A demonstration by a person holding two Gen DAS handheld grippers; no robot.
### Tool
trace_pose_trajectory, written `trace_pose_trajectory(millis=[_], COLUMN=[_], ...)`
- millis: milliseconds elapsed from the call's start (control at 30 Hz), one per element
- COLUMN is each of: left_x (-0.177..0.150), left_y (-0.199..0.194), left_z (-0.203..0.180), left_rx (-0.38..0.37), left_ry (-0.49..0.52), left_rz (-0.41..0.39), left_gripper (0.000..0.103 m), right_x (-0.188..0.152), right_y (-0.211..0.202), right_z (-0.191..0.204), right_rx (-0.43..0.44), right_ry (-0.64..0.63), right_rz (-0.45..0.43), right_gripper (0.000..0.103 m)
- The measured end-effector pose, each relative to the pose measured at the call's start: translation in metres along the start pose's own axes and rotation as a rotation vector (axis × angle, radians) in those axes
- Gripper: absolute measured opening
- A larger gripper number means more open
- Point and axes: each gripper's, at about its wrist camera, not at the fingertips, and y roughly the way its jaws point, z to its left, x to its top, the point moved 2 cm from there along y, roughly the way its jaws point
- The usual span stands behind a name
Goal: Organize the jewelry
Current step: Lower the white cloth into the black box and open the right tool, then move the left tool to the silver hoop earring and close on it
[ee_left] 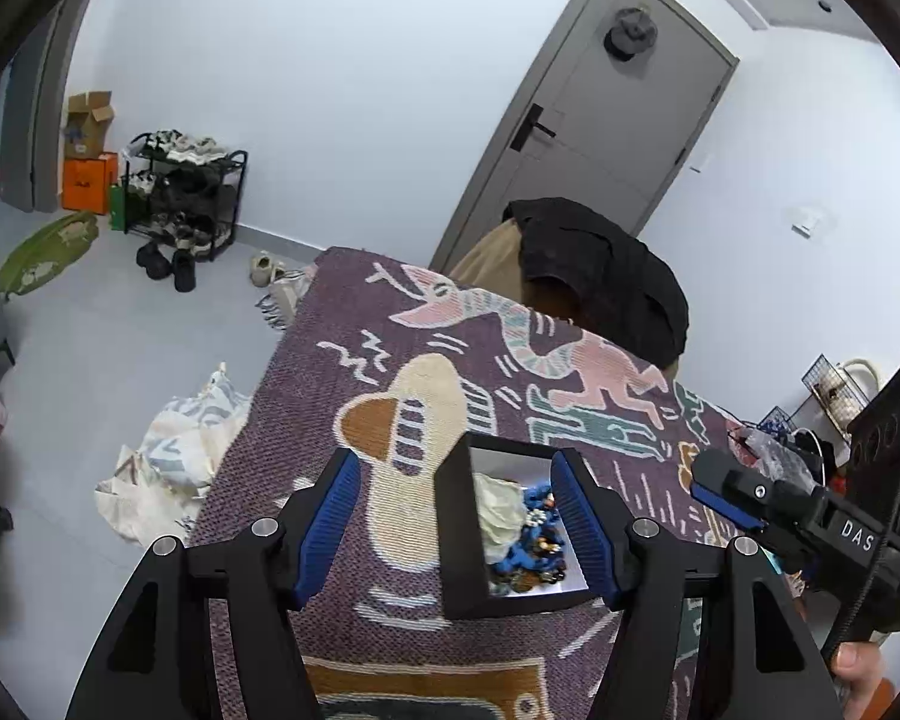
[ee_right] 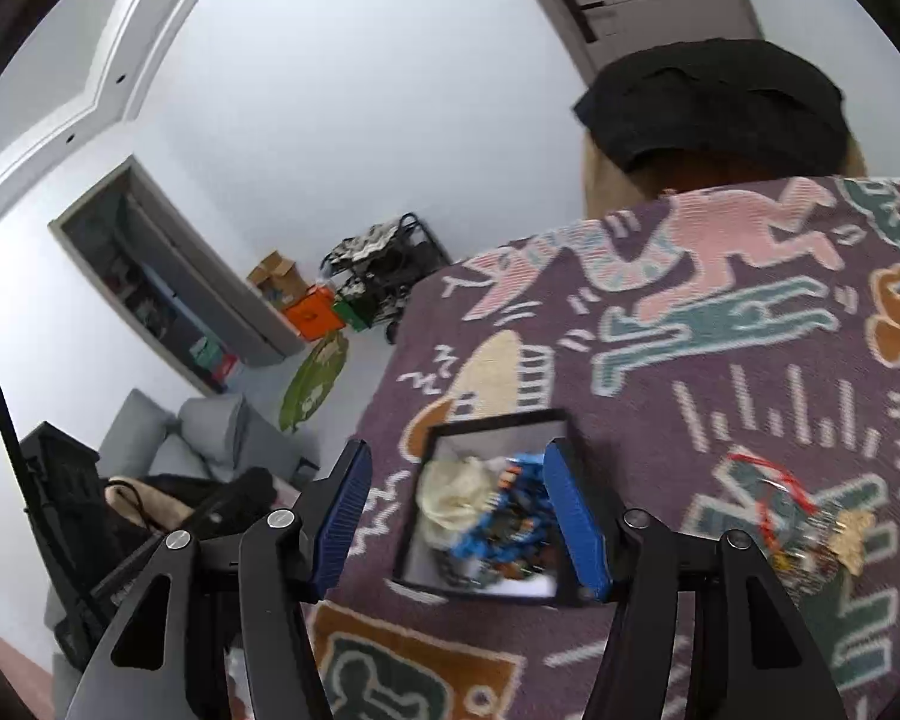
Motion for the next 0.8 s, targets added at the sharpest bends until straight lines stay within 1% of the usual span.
trace_pose_trajectory(millis=[33,100,200,267,300,567,800], left_x=[-0.001,-0.004,-0.008,-0.011,-0.012,-0.028,-0.044], left_y=[0.000,0.003,0.006,0.008,0.011,0.025,0.045], left_z=[-0.003,-0.013,-0.028,-0.038,-0.045,-0.090,-0.125], left_rx=[-0.002,-0.013,-0.029,-0.038,-0.042,-0.063,-0.069], left_ry=[0.005,0.016,0.041,0.062,0.076,0.161,0.243], left_rz=[0.002,0.009,0.021,0.027,0.031,0.071,0.123], left_gripper=[0.067,0.068,0.069,0.073,0.074,0.074,0.074], right_x=[-0.001,-0.003,-0.007,-0.010,-0.011,-0.020,-0.031], right_y=[-0.005,-0.015,-0.030,-0.038,-0.041,-0.068,-0.080], right_z=[-0.006,-0.015,-0.029,-0.037,-0.041,-0.079,-0.106], right_rx=[-0.010,-0.021,-0.053,-0.070,-0.074,-0.122,-0.155], right_ry=[0.008,0.027,0.038,0.040,0.042,0.075,0.094], right_rz=[-0.006,-0.020,-0.036,-0.038,-0.038,-0.055,-0.054], right_gripper=[0.065,0.073,0.074,0.074,0.074,0.074,0.075])
